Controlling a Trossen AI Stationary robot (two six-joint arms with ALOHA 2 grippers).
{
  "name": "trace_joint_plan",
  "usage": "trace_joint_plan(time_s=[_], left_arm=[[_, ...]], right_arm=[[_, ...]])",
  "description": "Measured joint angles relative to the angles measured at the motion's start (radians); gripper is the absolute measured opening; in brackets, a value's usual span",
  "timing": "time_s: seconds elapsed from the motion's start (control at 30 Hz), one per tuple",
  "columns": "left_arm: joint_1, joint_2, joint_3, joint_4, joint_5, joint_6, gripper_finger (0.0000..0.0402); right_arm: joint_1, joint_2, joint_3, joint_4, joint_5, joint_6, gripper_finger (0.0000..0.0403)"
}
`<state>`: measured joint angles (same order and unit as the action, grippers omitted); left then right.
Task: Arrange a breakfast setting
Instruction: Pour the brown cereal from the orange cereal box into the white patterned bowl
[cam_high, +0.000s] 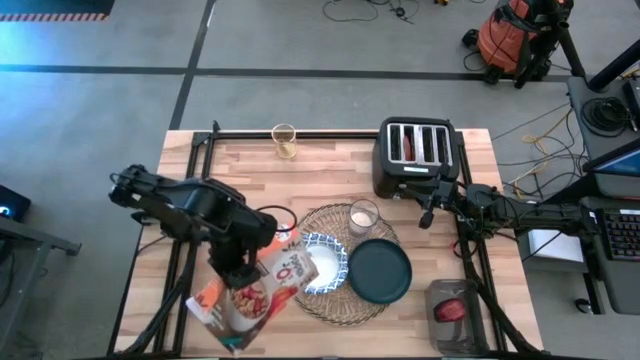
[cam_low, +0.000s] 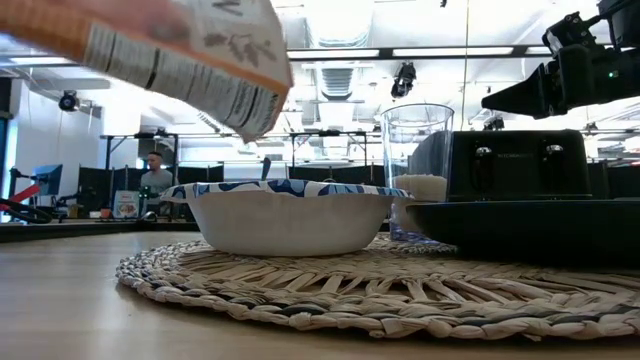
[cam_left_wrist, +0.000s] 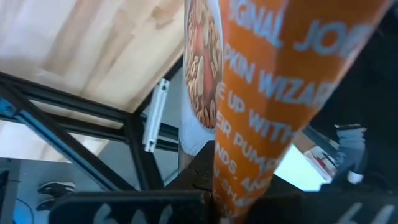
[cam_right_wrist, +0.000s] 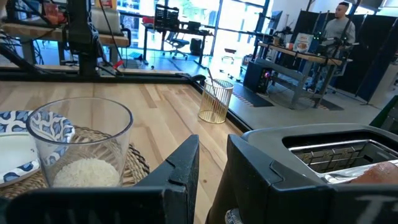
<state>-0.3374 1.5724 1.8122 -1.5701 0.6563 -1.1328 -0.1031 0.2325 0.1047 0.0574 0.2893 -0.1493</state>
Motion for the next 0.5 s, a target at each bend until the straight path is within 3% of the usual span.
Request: trace_joint_plan(time_s=[0.27,0.5], left_arm=[[0.044,0.061,0.024,-0.001,0.146,-0.001,0.0000],[0.111,0.064,0.011,-0.001,0.175,-0.007,0.0000]], right_arm=[[0.000,0.000,0.000,0.000,0.000,0.000,0.0073],[0.000,0.000,0.000,0.000,0.000,0.000,0.0073]])
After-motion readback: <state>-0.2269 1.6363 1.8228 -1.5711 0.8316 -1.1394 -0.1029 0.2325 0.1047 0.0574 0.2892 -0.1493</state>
